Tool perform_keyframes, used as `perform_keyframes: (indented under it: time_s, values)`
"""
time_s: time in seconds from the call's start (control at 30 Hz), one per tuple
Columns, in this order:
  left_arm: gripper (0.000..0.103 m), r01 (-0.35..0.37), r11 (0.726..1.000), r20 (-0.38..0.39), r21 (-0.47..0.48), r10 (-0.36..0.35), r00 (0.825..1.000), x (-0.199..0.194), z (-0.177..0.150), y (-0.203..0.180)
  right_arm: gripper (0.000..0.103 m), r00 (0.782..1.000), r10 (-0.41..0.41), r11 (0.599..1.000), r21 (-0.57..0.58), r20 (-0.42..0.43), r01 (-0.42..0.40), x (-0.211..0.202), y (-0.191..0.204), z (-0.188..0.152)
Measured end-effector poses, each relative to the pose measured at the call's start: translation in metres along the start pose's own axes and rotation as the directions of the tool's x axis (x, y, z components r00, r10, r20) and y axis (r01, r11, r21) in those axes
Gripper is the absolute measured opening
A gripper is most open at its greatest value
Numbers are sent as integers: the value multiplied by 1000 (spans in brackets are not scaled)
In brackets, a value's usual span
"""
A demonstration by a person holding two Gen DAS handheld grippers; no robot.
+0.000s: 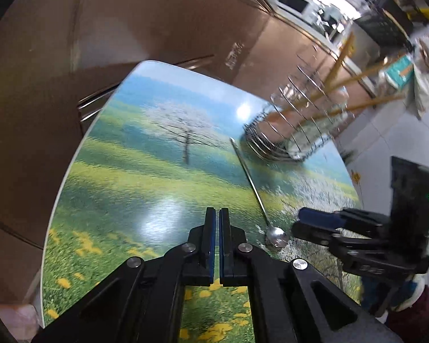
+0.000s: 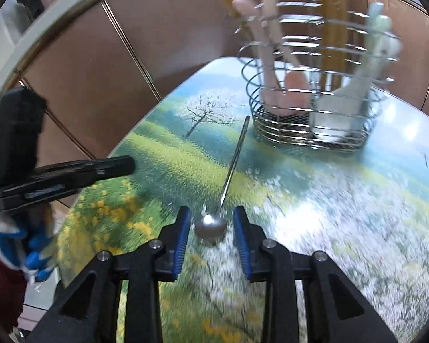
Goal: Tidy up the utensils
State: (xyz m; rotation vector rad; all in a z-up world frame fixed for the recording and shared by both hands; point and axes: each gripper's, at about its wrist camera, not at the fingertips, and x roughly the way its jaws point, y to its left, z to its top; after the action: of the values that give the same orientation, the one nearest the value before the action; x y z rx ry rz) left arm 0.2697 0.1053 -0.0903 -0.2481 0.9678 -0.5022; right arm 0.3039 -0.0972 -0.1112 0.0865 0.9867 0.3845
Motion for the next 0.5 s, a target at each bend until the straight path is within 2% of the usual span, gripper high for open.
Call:
perform_keyframes:
  time_s: [0.17, 0.3, 0.47, 0.5]
  values:
    - [0, 26, 998, 33, -52, -24, 999, -9, -6, 18, 30, 995, -80, 996, -43, -65, 78, 21, 12, 7]
    - [0, 54, 997, 44, -54, -52, 998, -12, -11, 20, 30, 981, -144, 988, -72, -129, 136, 30, 16, 3]
    - [0, 76, 996, 51, -48, -74, 996, -17, -14, 20, 30, 971, -188, 979, -105, -149, 173, 34, 20, -4]
    - [0, 79, 996, 52, -50, -76, 996, -17, -15, 20, 27, 969, -192, 978, -115, -153, 176, 34, 21, -5]
